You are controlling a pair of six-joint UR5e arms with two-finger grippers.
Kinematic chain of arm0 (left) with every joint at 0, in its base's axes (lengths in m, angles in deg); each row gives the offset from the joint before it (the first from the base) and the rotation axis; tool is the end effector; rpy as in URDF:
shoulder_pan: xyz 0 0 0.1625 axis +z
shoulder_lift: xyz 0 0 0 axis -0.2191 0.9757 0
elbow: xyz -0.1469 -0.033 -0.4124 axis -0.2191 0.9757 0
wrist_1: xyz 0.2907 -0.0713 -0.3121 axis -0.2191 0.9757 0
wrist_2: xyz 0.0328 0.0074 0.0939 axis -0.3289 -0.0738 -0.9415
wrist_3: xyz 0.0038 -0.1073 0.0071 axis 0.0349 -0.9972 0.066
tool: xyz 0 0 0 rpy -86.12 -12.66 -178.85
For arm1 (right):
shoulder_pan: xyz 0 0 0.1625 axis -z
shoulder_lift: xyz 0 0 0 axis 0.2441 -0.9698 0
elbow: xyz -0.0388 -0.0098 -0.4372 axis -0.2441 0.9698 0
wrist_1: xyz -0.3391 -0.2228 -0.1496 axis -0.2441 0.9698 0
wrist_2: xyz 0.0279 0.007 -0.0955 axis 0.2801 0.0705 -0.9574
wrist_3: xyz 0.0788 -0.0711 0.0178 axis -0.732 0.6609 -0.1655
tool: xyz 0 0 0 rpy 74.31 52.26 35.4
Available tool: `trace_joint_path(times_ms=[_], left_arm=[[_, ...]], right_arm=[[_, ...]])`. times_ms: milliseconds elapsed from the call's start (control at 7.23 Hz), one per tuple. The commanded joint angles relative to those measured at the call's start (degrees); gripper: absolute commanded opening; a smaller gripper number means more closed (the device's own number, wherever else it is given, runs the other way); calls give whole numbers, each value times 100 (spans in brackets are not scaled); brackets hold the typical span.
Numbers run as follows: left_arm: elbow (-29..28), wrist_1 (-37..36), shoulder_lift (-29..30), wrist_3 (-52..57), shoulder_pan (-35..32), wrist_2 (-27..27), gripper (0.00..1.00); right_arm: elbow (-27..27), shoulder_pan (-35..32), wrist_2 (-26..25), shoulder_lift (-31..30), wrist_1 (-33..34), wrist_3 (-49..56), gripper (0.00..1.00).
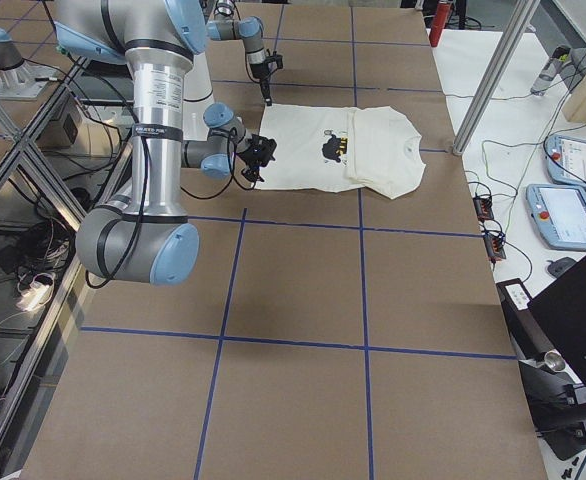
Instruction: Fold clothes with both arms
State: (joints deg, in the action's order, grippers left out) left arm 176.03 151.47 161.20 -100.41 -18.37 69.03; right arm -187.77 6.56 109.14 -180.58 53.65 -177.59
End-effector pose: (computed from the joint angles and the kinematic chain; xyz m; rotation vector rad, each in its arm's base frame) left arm 0.5025 -0.2024 0.3880 0.1717 1.0163 -0.2364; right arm -0.4310 -0.2214 0.3675 0.1336 -1.0837 0.5846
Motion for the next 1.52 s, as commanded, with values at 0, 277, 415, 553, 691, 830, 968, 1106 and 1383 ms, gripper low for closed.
trace_joint_path(times_ms=[0,277,415,553,691,830,968,1106,1383], left_arm=[[7,0,-20,7,0,0,39],[-2,0,-20,7,27,0,17],[-2,-26,-11,7,53,0,5],[-2,-35,-20,7,62,0,0],[7,-35,-20,7,62,-9,0],[42,-35,-20,16,53,-18,0],[68,-35,-11,16,62,-9,0],[95,-26,-11,16,53,-18,0],[235,-26,-11,7,44,-44,0]], right_arm=[[3,1,0,0,0,0,89],[3,1,0,0,0,0,89],[3,1,0,0,0,0,89],[3,9,0,0,0,0,89],[3,27,0,-9,0,0,89],[3,88,-35,-9,9,-78,86],[3,236,-131,-9,104,-453,81],[3,508,-402,-9,384,-866,77],[3,791,-588,0,823,-1141,76]])
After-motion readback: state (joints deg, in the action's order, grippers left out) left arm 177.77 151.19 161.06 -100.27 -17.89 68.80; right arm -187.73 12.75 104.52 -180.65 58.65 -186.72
